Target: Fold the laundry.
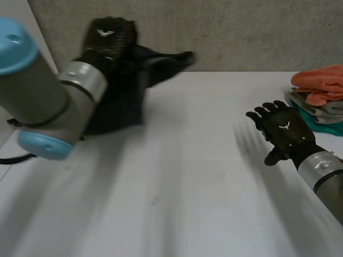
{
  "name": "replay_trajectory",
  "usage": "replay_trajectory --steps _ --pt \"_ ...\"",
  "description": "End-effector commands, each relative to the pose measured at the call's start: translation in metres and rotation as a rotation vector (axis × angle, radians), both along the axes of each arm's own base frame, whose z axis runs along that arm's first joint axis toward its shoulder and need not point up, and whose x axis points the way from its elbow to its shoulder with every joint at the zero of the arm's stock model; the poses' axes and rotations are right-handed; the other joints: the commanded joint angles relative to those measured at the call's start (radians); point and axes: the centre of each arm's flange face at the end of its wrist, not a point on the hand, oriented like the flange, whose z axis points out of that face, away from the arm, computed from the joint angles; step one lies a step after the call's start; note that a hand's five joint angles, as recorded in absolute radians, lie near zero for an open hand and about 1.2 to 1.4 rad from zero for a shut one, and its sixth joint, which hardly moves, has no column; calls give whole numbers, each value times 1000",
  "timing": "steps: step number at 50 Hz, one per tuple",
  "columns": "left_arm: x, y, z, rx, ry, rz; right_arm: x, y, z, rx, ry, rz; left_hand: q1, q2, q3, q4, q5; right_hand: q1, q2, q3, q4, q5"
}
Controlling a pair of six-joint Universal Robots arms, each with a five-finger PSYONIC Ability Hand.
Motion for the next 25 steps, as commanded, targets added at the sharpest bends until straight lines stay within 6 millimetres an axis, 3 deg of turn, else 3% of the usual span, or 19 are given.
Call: replay_trajectory --steps 1,5,7,8,12,15,18,21,22,25 --pt "-80 46 -46 100 -5 -118 -4 -2 2 -5 2 -39 303 201 209 201 270 -68 -45 -42 -38 -51" --pt "-103 43 -90 162 -33 -96 -12 -8 2 -7 3 -88 233 131 139 132 200 -68 -45 -42 -38 -51" --pt "-115 52 -103 178 -52 -128 -17 -12 3 -12 5 -125 -332 -434 -426 -433 -365 -68 -45 -42 -38 -51" --pt "-122 62 -116 197 -77 -163 -19 -13 3 -11 5 -136 -724 -826 -818 -825 -756 -68 -45 -42 -38 -51" --pt "-121 67 -118 213 -87 -173 -25 -18 5 -20 11 -184 -919 -1021 -1013 -1020 -952 -68 -45 -42 -38 -51" --pt "-116 73 -108 205 -88 -175 -30 -21 6 -26 12 -223 -919 -1021 -1013 -1020 -952 -68 -45 -42 -38 -51" --pt "-101 81 -84 188 -74 -167 -32 -22 8 -30 13 -249 -919 -1021 -1013 -1020 -952 -68 -45 -42 -38 -51" --pt "-78 79 -64 175 -65 -124 -32 -17 19 -41 12 -256 -919 -1021 -1013 -1020 -952 -68 -45 -42 -38 -51" --pt "-61 76 -53 164 -63 -92 -33 -15 23 -42 12 -258 -919 -1021 -1013 -1020 -952 -68 -45 -42 -38 -51" --pt "-25 70 -45 157 -92 -16 -31 -4 34 -9 17 -250 -918 -1020 -1012 -1020 -951 -68 -45 -42 -38 -51"
